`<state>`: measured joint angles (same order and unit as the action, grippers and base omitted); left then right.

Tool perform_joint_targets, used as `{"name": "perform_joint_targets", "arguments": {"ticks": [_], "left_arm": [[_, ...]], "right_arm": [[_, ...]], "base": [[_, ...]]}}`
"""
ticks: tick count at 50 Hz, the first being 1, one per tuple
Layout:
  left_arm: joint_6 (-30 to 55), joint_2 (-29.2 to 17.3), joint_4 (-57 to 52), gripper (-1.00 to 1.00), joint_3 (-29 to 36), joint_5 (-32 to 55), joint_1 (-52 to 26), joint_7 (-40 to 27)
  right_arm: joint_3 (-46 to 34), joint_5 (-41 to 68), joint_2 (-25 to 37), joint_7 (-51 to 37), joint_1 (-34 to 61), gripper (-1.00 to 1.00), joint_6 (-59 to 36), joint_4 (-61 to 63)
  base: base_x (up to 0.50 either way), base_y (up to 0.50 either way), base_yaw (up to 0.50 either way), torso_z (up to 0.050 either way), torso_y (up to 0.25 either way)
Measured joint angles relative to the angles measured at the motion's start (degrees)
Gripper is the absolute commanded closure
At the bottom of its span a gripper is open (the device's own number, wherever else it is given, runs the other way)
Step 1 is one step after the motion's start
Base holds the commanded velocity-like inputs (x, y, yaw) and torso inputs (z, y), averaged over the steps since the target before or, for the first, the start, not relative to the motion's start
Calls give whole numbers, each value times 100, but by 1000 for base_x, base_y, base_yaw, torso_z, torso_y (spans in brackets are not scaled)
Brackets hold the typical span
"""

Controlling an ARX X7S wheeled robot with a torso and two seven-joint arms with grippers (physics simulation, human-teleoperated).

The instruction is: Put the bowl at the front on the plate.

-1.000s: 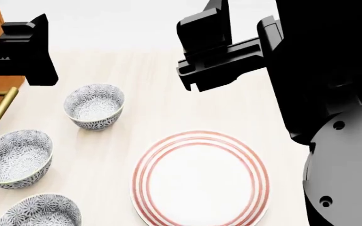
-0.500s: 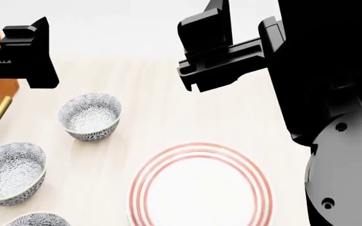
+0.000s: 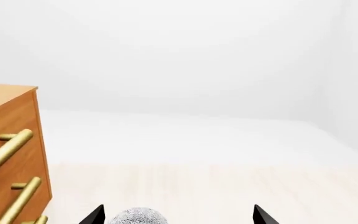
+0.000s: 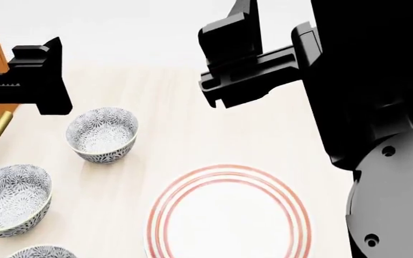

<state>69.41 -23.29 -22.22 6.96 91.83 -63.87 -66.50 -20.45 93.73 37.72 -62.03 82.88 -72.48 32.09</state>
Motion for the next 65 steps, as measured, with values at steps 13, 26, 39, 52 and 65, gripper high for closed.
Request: {"name": "perform_joint_targets", "arguments": {"ticks": [13, 26, 39, 52, 65], "left_arm": [[24, -13, 329, -100, 177, 709, -87, -508], [68, -52, 586, -100, 425, 1175, -52, -812], [161, -102, 722, -100, 740, 1420, 115, -949], [148, -161, 773, -100, 894, 1355, 383, -890], [27, -216, 799, -100, 920, 1280, 720, -779]], "right_arm": [[-8, -86, 40, 82, -60, -100, 76, 45], [-28, -179, 69, 162, -103, -100, 141, 66], [-64, -244, 81, 233, -125, -100, 193, 85], [-99, -271, 97, 258, -152, -100, 241, 101], [-121, -302, 122, 280, -200, -100, 299, 124]], "base": [[0, 0, 0, 0, 0], [0, 0, 0, 0, 0], [0, 0, 0, 0, 0], [0, 0, 0, 0, 0], [0, 0, 0, 0, 0]]}}
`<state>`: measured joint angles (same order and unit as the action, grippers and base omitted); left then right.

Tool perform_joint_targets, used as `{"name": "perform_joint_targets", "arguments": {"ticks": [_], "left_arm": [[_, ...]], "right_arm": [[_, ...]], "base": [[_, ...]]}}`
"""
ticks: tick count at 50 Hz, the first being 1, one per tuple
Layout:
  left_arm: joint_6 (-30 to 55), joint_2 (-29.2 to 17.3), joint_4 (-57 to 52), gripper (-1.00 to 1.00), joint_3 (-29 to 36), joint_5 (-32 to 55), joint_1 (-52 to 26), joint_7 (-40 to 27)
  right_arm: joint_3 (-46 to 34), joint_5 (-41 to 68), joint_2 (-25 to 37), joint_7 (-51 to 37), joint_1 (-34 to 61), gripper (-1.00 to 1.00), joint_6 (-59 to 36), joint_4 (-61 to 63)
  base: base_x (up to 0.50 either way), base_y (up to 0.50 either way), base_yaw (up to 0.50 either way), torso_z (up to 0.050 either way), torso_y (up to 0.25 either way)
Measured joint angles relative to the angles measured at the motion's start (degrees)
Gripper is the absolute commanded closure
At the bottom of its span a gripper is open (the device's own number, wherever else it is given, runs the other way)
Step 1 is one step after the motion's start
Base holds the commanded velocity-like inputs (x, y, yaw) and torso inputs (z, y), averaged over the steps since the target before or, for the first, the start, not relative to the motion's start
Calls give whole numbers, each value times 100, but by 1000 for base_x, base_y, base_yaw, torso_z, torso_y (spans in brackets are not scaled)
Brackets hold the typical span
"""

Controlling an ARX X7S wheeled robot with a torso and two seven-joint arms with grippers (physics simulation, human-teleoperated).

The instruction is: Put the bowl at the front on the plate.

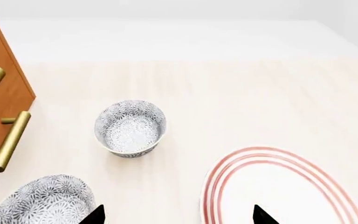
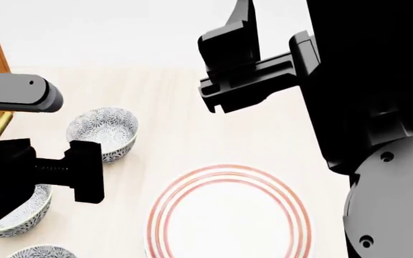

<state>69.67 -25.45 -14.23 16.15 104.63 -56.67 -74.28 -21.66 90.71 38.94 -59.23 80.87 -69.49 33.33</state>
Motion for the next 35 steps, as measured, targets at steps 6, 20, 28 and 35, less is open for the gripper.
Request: {"name": "perform_joint_targets", "arguments": {"ticks": [6, 20, 28, 35], "left_arm": [[-62, -5, -14, -100, 9, -32, 172, 70], [-142, -31, -56, -100, 83, -203, 497, 242], [-163, -70, -84, -100, 135, -339, 631, 336], [-172, -108, -92, -100, 197, -521, 742, 450]], "right_arm": [[-4, -3, 20, -2, -30, -100, 29, 18], [-13, 31, 67, -43, -73, -100, 84, 57], [-12, 39, 97, -51, -102, -100, 120, 81], [-22, 57, 115, -62, -90, -100, 134, 84]], "base": [[0, 0, 0, 0, 0], [0, 0, 0, 0, 0], [0, 0, 0, 0, 0], [0, 0, 0, 0, 0]]}}
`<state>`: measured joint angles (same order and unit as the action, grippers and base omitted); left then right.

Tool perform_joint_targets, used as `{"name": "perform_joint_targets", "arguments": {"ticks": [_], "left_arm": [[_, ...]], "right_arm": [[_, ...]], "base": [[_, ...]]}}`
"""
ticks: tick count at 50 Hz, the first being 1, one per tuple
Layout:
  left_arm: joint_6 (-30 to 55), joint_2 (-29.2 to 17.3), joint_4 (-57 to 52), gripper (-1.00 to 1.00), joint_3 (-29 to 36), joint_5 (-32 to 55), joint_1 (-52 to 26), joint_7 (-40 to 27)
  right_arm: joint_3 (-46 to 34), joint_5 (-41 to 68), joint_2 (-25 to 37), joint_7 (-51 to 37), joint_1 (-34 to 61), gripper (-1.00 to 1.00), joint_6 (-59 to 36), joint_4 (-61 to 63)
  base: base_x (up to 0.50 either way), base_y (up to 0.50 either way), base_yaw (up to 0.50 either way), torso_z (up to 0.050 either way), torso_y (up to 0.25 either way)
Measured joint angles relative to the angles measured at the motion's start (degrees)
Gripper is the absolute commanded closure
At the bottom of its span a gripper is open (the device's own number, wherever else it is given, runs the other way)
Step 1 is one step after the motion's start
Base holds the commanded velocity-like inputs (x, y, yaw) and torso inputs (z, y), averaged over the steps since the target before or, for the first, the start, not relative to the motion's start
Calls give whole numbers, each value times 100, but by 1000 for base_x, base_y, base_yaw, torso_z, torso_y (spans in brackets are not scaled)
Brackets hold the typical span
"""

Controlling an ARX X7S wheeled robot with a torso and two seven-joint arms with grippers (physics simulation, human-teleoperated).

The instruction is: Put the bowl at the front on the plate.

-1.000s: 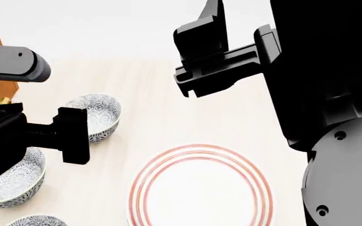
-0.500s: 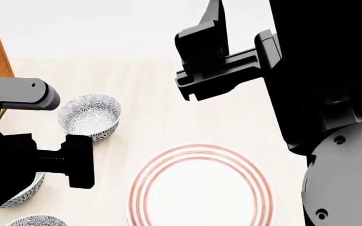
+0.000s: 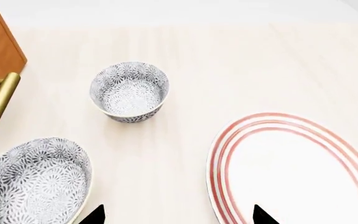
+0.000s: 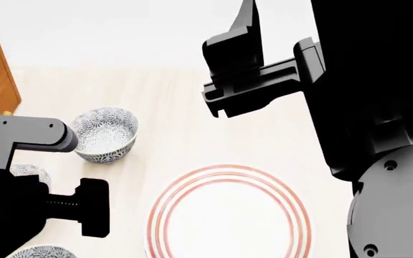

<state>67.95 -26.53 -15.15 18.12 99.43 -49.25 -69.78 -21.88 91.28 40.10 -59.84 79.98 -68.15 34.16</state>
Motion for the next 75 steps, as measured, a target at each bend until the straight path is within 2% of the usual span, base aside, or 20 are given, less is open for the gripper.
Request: {"name": "perform_joint_targets", "arguments": {"ticks": [30, 75], "left_arm": [[-116, -99, -66, -100, 283, -636, 593, 464], [-246, -229, -67, -100, 712, -1151, 1254, 847]], "right_arm": [[-64, -58, 30, 59, -3, -100, 81, 2], [-146, -198, 88, 146, -109, -100, 226, 30]], "base": [[0, 0, 0, 0, 0], [0, 0, 0, 0, 0]]}}
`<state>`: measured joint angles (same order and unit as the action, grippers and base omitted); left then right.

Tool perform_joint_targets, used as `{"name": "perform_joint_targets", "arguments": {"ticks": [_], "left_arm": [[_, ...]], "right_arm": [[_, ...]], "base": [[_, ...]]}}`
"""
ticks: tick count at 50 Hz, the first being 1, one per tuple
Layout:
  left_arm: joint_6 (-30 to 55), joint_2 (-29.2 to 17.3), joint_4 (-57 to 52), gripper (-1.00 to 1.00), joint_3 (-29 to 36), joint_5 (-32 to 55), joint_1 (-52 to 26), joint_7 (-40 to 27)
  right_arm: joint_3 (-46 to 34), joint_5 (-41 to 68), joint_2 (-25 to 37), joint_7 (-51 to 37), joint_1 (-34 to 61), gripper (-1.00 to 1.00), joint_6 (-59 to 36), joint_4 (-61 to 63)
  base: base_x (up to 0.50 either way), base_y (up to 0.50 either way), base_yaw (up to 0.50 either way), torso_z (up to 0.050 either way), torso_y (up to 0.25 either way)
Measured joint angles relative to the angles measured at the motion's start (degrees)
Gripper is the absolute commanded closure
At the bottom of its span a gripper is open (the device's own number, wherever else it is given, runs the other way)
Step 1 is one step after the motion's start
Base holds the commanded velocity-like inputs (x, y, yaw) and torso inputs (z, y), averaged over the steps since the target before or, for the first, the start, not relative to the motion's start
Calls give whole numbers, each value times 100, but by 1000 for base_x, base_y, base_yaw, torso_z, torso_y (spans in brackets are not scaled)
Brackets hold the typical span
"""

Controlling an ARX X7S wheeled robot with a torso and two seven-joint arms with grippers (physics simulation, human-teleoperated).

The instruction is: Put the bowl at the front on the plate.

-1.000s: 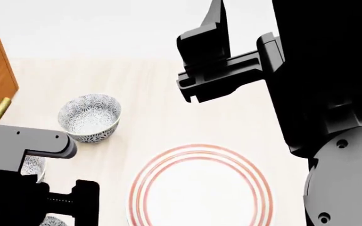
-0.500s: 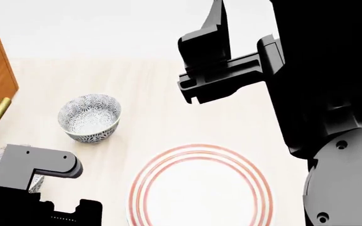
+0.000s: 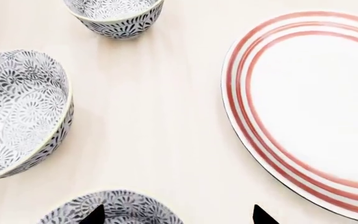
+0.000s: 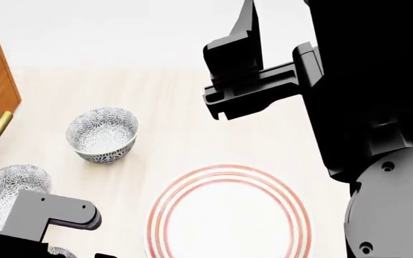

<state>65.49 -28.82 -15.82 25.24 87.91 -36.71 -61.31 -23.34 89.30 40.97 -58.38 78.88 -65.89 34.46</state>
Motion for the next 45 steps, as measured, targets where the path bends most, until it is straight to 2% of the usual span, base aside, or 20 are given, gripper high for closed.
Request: {"name": "perform_joint_targets", "arguments": {"ticks": [45], "left_arm": [[-140, -121, 62, -100, 298, -245, 506, 175]], "right_arm": [[-114, 8, 26, -7, 89, -100, 39, -32]], "base": [[0, 0, 0, 0, 0]]}}
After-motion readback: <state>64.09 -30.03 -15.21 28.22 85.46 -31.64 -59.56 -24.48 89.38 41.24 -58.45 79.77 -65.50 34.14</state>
